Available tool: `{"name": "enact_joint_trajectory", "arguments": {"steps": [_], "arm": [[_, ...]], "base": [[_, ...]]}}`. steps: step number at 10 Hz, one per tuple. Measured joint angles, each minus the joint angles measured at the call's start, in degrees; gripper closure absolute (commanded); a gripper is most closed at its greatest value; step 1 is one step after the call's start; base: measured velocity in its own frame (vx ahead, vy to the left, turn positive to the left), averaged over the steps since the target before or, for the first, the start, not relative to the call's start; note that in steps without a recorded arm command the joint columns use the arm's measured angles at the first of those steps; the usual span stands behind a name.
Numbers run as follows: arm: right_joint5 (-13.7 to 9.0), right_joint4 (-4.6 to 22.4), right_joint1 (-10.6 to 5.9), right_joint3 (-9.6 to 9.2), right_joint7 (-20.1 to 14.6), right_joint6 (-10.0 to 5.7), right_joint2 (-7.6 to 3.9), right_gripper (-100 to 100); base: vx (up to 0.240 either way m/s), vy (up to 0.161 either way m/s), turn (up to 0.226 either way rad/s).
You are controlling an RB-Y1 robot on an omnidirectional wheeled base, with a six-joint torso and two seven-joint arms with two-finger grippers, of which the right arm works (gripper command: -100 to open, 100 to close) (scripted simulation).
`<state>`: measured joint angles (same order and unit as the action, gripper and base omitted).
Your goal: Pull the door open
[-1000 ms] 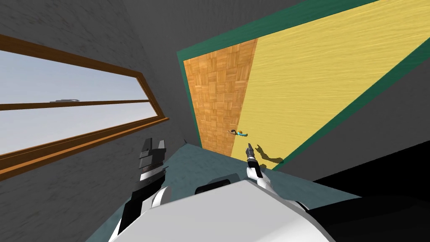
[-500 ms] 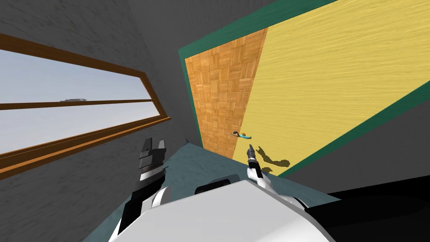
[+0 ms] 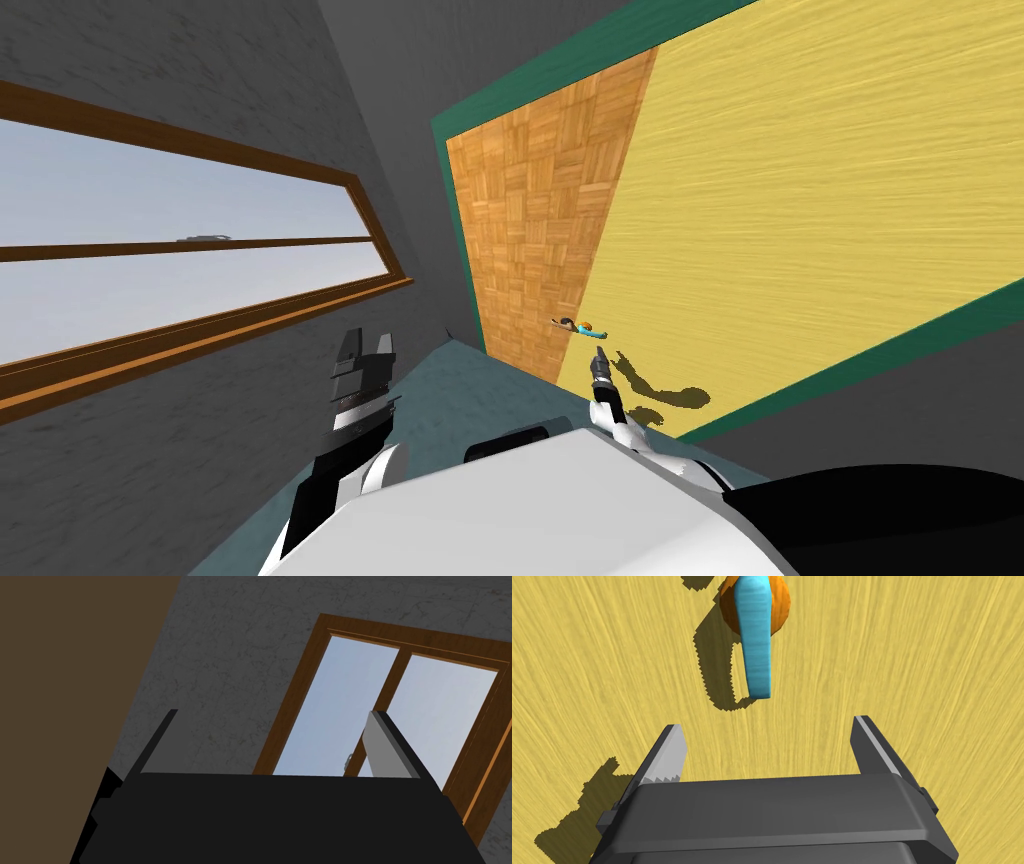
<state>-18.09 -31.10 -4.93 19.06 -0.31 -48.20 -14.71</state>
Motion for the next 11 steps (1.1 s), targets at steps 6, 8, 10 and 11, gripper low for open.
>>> {"name": "enact_joint_trajectory", "arguments": {"steps": [6, 8, 10, 11], "arm": [[-0.7, 0.2, 2.73, 1.2, -0.7, 0.28, -1.57, -100], [-1.0, -1.0, 4.04, 1.68, -0.9, 0.83, -2.21, -100], [-1.0, 0.8, 3.66, 1.67, -1.3, -0.04, -2.52, -100], [-1.2, -0.5, 5.18, 2.04, -1.5, 0.65, -2.99, -100]], "base": [[-0.018, -0.025, -0.077], [0.006, -0.019, -0.022], [0.02, -0.022, -0.062], [0.029, -0.043, -0.075]]}}
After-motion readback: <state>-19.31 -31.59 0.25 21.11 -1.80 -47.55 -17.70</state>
